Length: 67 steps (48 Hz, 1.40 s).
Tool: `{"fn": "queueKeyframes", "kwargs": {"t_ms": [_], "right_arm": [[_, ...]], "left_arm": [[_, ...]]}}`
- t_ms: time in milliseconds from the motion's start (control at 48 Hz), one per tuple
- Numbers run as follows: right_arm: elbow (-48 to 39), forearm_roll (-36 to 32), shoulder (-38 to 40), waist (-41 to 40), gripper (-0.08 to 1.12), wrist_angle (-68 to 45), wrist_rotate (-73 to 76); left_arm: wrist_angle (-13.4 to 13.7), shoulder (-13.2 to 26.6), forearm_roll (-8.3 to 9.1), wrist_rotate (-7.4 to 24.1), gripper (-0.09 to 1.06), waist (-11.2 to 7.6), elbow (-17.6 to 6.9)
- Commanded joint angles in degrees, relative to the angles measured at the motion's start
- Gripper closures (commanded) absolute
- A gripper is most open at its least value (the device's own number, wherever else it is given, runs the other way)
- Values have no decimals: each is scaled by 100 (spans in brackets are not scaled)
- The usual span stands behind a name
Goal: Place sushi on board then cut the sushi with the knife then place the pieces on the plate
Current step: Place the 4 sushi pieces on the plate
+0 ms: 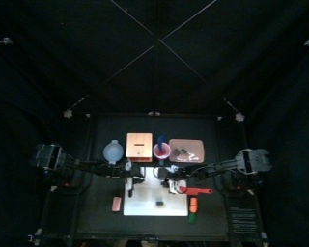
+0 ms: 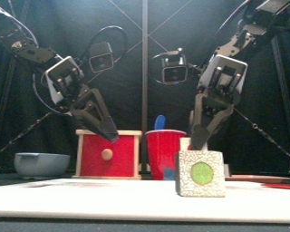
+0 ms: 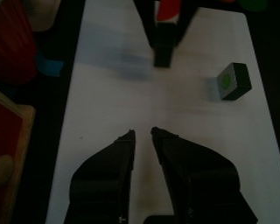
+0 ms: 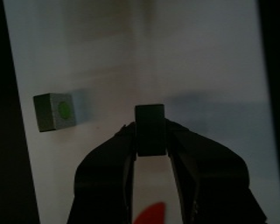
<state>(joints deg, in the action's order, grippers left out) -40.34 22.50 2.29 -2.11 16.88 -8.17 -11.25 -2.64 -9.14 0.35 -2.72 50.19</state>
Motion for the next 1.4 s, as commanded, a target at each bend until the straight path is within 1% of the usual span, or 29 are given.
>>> {"fn": "queueKeyframes", "kwargs": {"t_ms": [21,146,271,354,521,625,917,1021,1188,1396], "right_arm": [[-334,62,879,-668,50,141,0],[-703,26,1468,-1494,50,378,0],[-940,-70,1837,-2417,50,580,0],[-1020,-167,1942,-3006,50,747,-9],[-1055,-475,1775,-3586,50,800,0],[-1055,-633,1512,-3744,50,782,0],[-1055,-773,844,-3920,50,650,0],[-1028,-773,844,-3929,50,536,0],[-1028,-765,1055,-3964,50,519,0],[-1134,-738,940,-3946,49,536,0]], "left_arm": [[-44,-44,9,9,31,18,-70],[-44,-44,0,9,31,18,-62],[-44,-44,0,9,31,26,-70],[-44,-44,0,9,31,26,-79],[-44,-44,0,0,31,18,-88],[-44,-44,0,0,31,26,-97],[-44,-44,-9,-9,31,18,-88],[-44,-44,0,-9,31,18,-88],[-44,-44,-9,-9,31,26,-79],[-44,-18,-9,0,31,26,-79]]}}
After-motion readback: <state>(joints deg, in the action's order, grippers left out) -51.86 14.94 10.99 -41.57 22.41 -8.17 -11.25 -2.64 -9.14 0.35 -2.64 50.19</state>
